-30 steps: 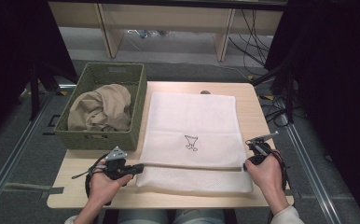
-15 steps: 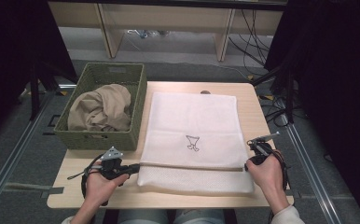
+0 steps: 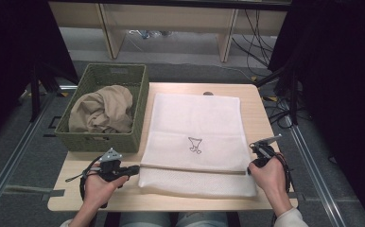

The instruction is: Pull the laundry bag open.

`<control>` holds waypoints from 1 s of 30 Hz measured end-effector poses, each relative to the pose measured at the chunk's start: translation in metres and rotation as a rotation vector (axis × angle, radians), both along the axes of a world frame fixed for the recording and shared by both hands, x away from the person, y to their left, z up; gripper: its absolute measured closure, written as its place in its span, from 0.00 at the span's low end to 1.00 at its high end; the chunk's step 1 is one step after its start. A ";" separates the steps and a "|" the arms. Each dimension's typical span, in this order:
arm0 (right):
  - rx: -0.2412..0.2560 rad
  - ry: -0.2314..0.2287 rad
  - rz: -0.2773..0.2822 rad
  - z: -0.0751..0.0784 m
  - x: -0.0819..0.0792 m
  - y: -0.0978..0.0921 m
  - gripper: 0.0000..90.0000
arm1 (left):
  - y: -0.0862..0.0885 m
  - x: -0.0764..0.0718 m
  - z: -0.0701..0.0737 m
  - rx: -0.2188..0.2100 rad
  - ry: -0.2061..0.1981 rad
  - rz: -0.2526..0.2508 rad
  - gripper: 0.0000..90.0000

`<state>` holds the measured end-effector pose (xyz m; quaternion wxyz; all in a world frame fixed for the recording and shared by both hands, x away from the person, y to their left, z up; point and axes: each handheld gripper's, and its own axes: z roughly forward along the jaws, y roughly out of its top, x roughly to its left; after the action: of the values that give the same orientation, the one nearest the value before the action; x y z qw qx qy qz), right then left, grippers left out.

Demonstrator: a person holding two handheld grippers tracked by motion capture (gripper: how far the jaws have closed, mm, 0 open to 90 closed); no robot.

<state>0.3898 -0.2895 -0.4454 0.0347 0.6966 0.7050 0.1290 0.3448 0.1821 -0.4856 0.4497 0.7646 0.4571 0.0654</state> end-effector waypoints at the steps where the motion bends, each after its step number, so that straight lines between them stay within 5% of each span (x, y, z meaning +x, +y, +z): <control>1: 0.003 0.015 -0.010 0.001 0.000 0.001 0.94 | 0.001 0.000 0.000 0.002 0.000 -0.003 0.96; 6: -0.003 0.028 0.001 -0.002 0.001 0.001 0.94 | -0.001 -0.001 0.001 0.025 0.012 -0.013 0.96; 12: -0.040 -0.037 0.074 0.000 -0.001 0.004 0.77 | -0.005 -0.001 -0.001 0.122 0.022 -0.033 0.96; 18: -0.004 -0.120 0.092 0.017 -0.006 0.011 0.71 | -0.010 -0.002 0.000 0.236 -0.004 -0.056 0.96; 23: 0.025 -0.113 0.083 0.018 -0.008 0.019 0.69 | -0.023 -0.003 -0.003 0.323 -0.010 -0.089 0.93; 30: 0.027 -0.133 0.131 0.015 -0.007 0.023 0.69 | -0.041 -0.006 0.002 0.296 -0.047 -0.175 0.70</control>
<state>0.3826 -0.2662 -0.4301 0.0634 0.6391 0.7434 0.1867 0.3390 0.1410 -0.4834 0.3467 0.8575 0.3637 0.1104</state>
